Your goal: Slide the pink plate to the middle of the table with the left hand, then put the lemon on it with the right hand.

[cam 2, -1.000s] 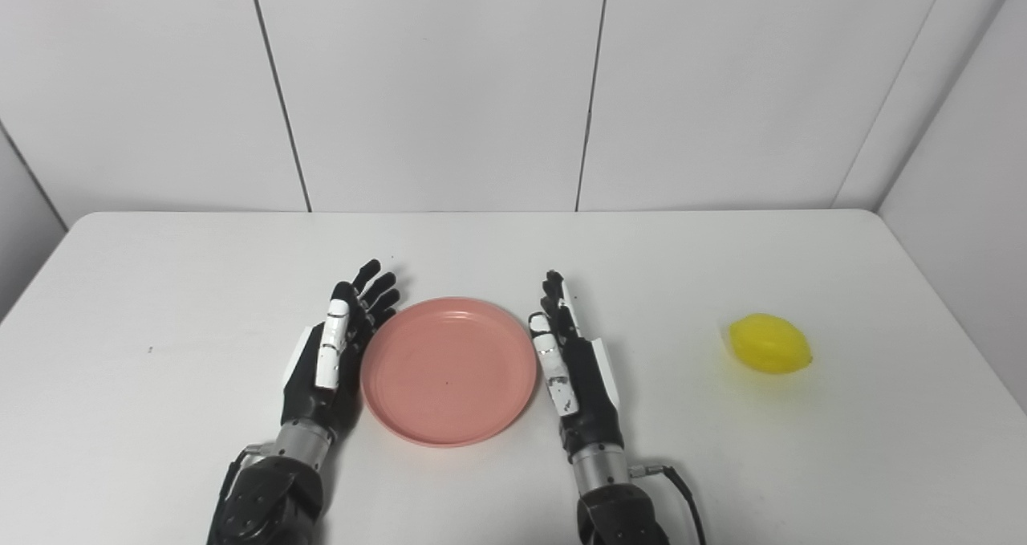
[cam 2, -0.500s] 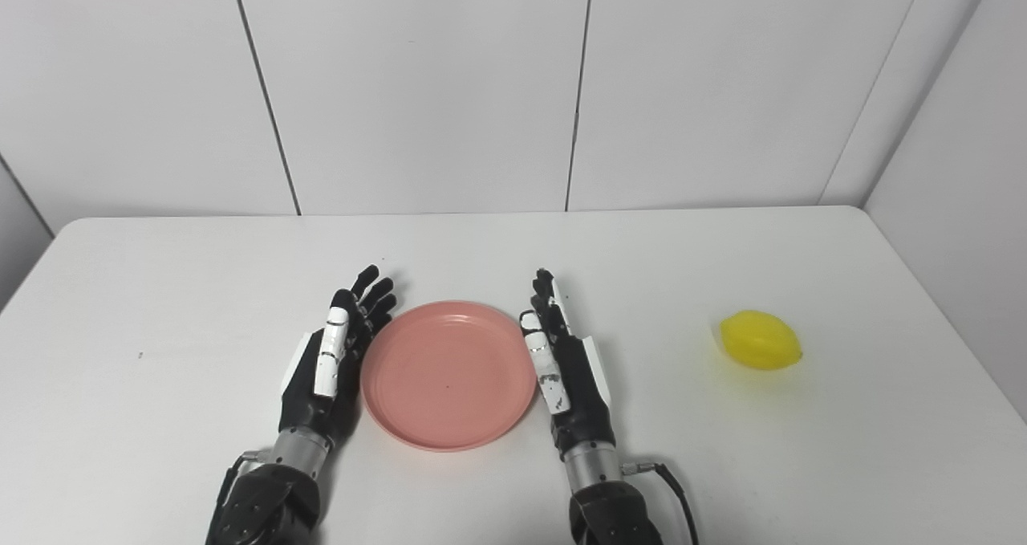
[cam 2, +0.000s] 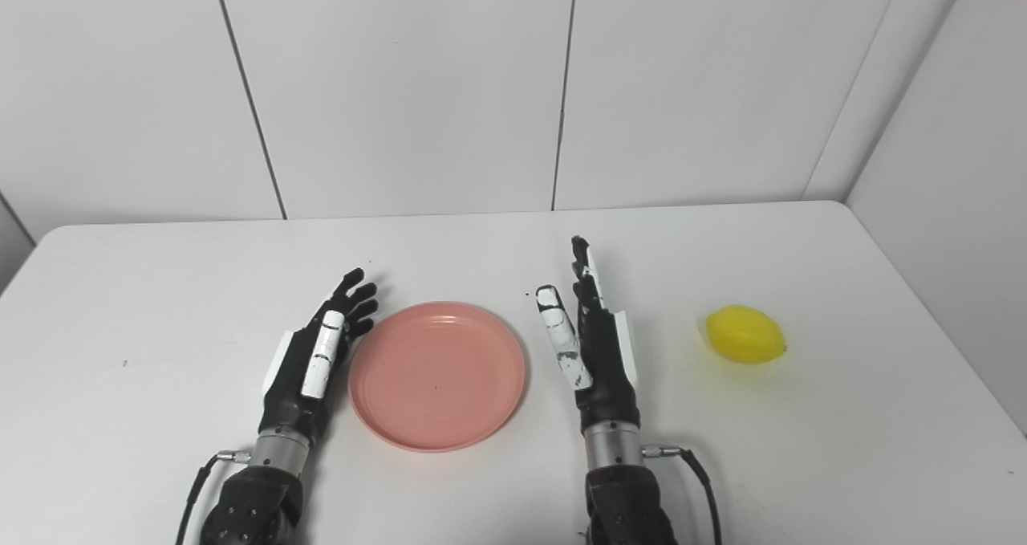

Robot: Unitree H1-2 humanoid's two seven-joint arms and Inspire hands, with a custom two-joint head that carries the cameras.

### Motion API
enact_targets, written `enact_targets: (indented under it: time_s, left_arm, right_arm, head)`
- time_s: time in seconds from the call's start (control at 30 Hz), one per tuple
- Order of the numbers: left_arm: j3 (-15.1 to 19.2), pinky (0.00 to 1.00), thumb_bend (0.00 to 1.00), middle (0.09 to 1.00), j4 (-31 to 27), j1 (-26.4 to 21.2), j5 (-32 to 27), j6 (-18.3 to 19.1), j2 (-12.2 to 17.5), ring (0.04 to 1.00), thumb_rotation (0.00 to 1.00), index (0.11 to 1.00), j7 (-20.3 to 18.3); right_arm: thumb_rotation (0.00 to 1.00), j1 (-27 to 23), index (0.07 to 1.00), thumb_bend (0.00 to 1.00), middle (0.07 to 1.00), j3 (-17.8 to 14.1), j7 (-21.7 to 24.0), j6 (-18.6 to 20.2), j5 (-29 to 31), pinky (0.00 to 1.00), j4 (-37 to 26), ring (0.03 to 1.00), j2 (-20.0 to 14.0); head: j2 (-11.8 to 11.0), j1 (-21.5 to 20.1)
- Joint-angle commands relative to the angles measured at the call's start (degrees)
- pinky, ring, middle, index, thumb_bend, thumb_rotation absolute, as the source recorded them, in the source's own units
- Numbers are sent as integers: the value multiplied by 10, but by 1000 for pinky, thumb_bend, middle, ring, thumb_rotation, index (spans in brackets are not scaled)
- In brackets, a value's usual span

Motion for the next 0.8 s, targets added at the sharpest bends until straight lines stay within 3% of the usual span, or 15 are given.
enact_targets:
  time_s: [0.0, 0.23, 0.37, 0.47, 0.67, 0.77]
  left_arm:
    - [10, 868, 561, 880, 15, -3, -11, -25, 5, 876, 1000, 875, 1]
    - [18, 870, 572, 884, 23, -6, -31, -32, 2, 883, 1000, 875, -4]
    - [18, 875, 587, 889, 24, -5, -38, -32, 3, 886, 1000, 879, -10]
    - [18, 878, 585, 896, 24, -5, -42, -31, 5, 890, 1000, 886, -14]
    - [26, 897, 563, 905, 28, -7, -78, -32, 5, 902, 1000, 894, -33]
    - [28, 897, 562, 903, 30, -8, -86, -31, 6, 901, 1000, 892, -37]
  right_arm:
    - [890, -17, 982, 610, 992, -7, -21, 13, -36, 983, -29, 997, -4]
    - [760, -17, 980, 570, 982, -39, -47, 27, -81, 950, -45, 980, -31]
    - [590, -15, 968, 573, 981, -57, -59, 31, -90, 932, -57, 969, -42]
    - [491, -15, 940, 629, 955, -69, -70, 43, -114, 928, -64, 954, -51]
    - [416, -16, 926, 679, 945, -91, -66, 87, -163, 914, -74, 943, -89]
    - [447, -15, 910, 737, 930, -96, -55, 126, -196, 827, -77, 906, -114]
  head:
    - [0, -4]
    - [2, -4]
    - [2, -10]
    - [0, -24]
    - [-3, -40]
    - [-4, -45]
